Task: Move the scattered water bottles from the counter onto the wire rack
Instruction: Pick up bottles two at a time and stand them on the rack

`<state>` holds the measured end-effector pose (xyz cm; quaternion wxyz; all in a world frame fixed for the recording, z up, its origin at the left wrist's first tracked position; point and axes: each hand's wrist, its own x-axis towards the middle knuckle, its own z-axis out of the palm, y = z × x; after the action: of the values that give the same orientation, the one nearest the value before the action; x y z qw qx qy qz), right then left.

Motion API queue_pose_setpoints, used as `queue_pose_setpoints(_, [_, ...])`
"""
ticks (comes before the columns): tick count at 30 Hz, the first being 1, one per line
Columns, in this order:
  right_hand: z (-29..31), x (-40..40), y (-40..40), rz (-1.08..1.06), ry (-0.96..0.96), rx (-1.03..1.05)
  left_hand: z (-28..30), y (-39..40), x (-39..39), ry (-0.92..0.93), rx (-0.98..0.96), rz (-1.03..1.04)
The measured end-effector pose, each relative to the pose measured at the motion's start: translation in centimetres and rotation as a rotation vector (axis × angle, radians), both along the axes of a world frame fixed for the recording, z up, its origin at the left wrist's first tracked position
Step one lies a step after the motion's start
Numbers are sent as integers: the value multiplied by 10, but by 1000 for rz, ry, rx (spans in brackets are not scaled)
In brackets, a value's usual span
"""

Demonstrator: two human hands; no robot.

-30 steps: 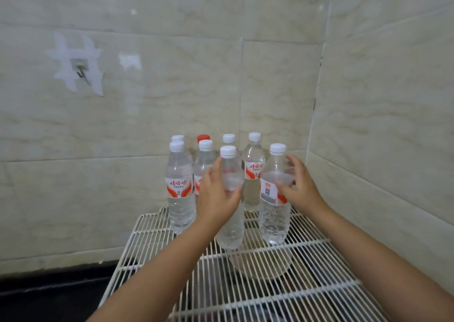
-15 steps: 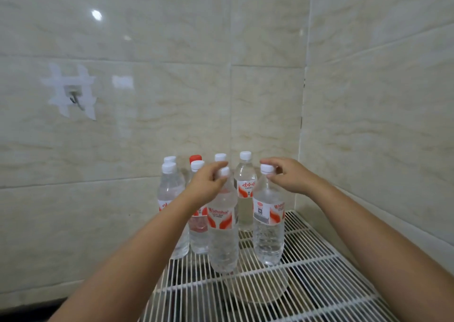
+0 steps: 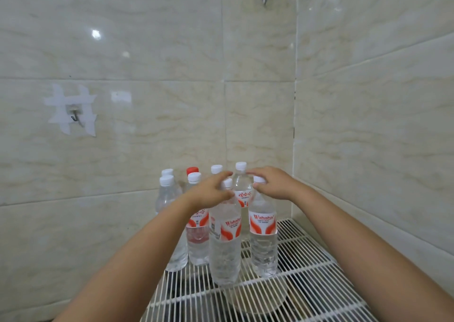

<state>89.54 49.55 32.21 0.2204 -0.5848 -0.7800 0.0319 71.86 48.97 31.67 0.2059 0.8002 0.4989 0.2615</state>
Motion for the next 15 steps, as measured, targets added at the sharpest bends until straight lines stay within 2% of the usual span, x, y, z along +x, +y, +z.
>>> queue_pose_setpoints(2, [0,2,0,1,-6,12,3,0,-4,-21,-66,-43])
queue_pose_setpoints(5, [1,2,-1,-97,-81,123,0,1,-4,-9,77,21])
queue_pose_setpoints(7, [0,1,-3,-222,-133,220,-6,1,3,-138,181,142])
queue_pose_setpoints(10, [-4,4,0,-344,-68,233,-20,1,16,-364,243,349])
queue_pose_setpoints(11, [-5,6,1,-328,-36,205,-24,-1,20,-376,258,389])
queue_pose_setpoints(13, [-4,11,-1,-178,12,125,-25,-5,22,-277,313,403])
queue_pose_setpoints(15, [-2,18,-5,24,99,30,-22,-8,20,-141,327,306])
